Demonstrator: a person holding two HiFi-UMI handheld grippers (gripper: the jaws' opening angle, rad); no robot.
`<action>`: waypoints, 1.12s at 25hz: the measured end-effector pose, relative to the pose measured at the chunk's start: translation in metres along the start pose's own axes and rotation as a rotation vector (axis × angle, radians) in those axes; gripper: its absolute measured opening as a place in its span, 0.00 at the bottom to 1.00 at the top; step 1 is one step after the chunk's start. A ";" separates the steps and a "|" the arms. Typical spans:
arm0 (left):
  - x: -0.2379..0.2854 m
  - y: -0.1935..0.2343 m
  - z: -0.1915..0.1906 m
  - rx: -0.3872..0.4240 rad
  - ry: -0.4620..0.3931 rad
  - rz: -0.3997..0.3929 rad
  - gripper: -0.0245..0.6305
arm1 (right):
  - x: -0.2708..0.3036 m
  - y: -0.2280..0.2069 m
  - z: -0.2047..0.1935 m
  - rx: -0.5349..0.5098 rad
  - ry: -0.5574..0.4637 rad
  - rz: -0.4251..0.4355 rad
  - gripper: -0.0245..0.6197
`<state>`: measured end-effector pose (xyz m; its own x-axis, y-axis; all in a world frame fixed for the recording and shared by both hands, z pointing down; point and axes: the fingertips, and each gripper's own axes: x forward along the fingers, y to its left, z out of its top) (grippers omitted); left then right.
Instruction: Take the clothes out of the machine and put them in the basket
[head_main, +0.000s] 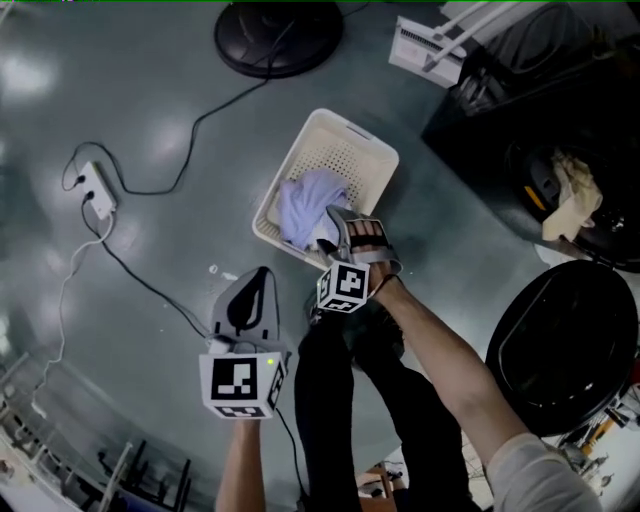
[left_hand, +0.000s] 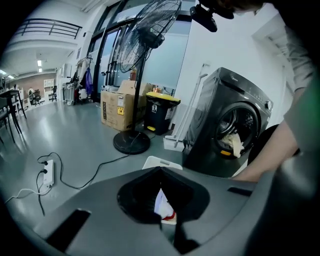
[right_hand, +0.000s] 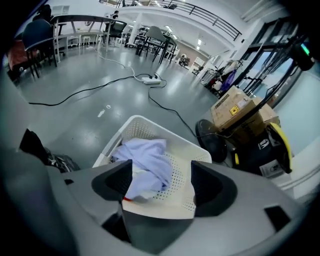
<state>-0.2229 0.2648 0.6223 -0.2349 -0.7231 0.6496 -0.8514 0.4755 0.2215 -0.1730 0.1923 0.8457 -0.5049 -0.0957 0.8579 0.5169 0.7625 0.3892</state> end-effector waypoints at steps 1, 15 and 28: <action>0.000 -0.006 0.008 0.008 -0.010 -0.009 0.07 | -0.008 -0.008 -0.001 0.006 -0.004 -0.016 0.62; -0.006 -0.060 0.066 0.054 -0.037 -0.060 0.07 | -0.103 -0.078 0.005 0.310 -0.093 -0.099 0.08; 0.035 -0.164 0.098 0.170 -0.017 -0.224 0.07 | -0.202 -0.164 -0.118 1.077 -0.121 -0.326 0.08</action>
<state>-0.1375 0.1125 0.5370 -0.0384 -0.8098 0.5855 -0.9489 0.2132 0.2325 -0.0747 0.0113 0.6482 -0.6003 -0.3724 0.7077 -0.4864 0.8725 0.0466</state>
